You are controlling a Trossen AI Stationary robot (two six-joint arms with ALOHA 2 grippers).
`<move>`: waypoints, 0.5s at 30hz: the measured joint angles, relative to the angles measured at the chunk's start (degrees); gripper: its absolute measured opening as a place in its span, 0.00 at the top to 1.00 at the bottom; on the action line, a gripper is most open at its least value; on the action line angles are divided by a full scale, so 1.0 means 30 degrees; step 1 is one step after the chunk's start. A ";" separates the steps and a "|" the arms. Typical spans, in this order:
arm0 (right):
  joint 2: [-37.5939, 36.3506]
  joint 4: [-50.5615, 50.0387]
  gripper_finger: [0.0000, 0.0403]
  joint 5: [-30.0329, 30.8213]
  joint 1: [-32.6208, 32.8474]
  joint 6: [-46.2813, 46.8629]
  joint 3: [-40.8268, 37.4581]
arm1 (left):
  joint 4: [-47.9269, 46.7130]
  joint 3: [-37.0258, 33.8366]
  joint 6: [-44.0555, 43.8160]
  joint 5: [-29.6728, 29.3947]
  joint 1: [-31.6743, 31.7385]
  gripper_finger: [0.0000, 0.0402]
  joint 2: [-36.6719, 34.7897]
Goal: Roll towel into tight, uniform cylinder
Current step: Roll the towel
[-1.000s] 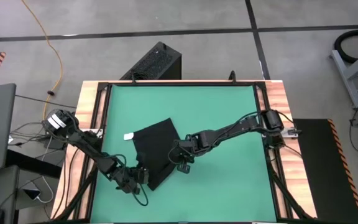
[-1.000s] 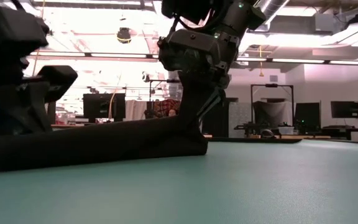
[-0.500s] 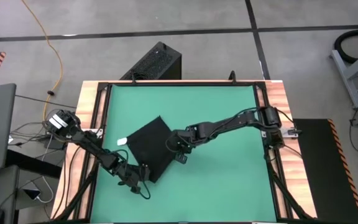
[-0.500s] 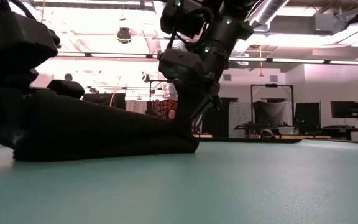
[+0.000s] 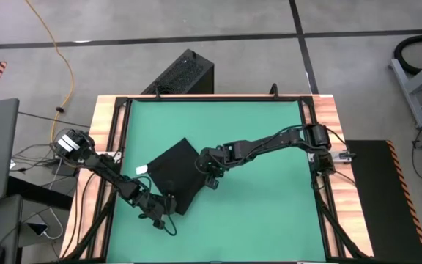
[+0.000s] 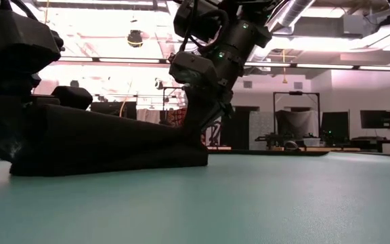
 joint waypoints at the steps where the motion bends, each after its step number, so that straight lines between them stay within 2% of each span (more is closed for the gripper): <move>1: -0.0007 -0.0179 0.97 -0.0042 0.0007 0.0111 0.0000 | -0.0007 0.0000 0.0016 0.0039 0.0000 1.00 -0.0003; 5: 0.0009 -0.1090 0.97 -0.0062 0.0442 0.0218 0.0000 | -0.0253 -0.0007 0.0081 0.0331 -0.0205 1.00 -0.0265; 10: 0.0333 -0.1493 0.97 -0.0279 0.0799 0.0352 0.0015 | -0.1289 -0.0029 0.0111 0.0357 -0.0822 1.00 -0.1717; 15: 0.0651 -0.1087 0.97 -0.1185 0.0911 0.0419 0.0015 | -0.5150 0.0615 -0.0609 0.0715 -0.1463 1.00 -0.3377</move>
